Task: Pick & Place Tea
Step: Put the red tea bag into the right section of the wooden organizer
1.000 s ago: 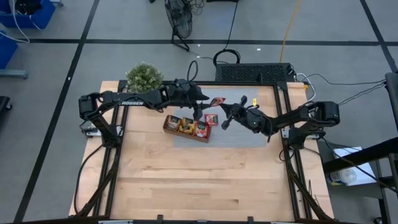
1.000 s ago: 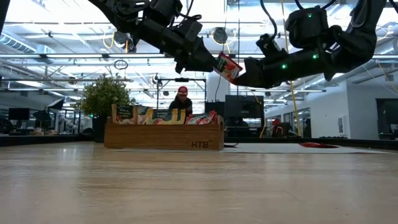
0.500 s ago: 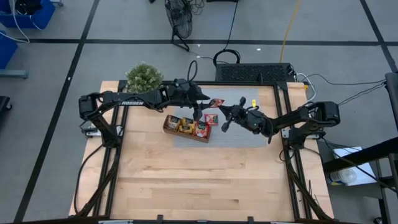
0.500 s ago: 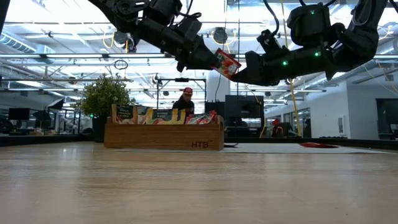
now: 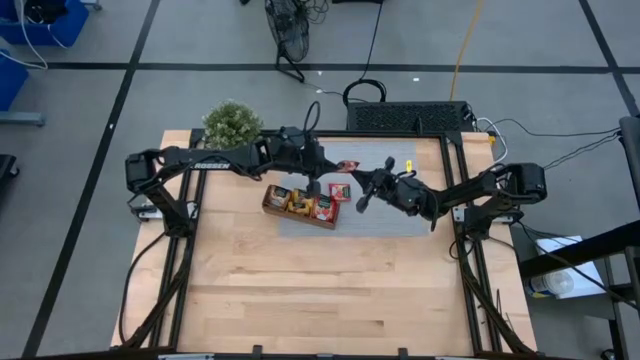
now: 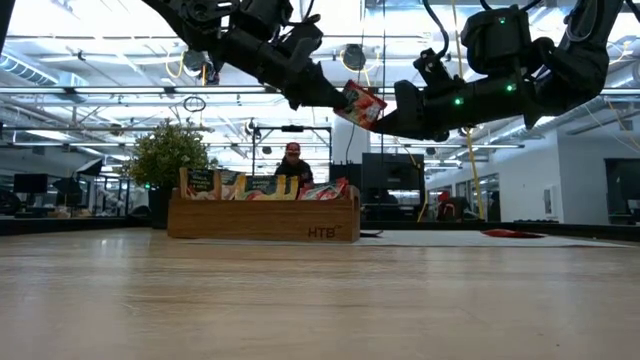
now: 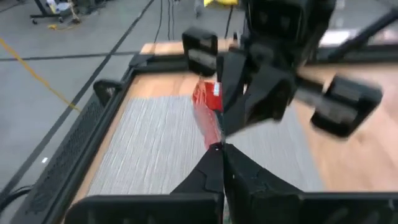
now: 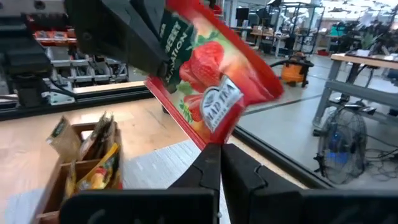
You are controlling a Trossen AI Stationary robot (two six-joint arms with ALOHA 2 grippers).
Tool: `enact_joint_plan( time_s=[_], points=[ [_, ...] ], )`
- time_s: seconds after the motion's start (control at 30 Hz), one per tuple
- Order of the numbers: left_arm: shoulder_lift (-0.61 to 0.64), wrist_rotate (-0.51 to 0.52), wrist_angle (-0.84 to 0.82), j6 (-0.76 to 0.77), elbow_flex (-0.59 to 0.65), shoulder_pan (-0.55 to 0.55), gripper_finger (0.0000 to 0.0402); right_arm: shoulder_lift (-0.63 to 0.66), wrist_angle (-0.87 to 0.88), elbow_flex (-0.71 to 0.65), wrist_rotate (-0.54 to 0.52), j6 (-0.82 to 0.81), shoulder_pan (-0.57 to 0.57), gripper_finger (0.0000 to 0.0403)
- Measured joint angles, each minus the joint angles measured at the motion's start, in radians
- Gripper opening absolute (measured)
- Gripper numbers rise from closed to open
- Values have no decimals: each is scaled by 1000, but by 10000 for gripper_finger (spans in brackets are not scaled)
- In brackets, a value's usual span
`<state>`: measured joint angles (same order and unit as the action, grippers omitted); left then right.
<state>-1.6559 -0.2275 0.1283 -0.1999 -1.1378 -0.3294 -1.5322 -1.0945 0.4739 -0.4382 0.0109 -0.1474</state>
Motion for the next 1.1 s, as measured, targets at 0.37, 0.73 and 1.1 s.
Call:
enact_joint_plan(
  time_s=[0.37,0.73,1.1],
  points=[
    [112,55,-732,-158,-134,74,2,0,48,0,-3,-12,-1,0],
    [-169,142,-1010,-386,-362,252,1,0,46,0,-4,-14,-1,0],
    [-251,169,-984,-428,-426,208,1,0,53,0,-3,-26,-1,0]
  ],
)
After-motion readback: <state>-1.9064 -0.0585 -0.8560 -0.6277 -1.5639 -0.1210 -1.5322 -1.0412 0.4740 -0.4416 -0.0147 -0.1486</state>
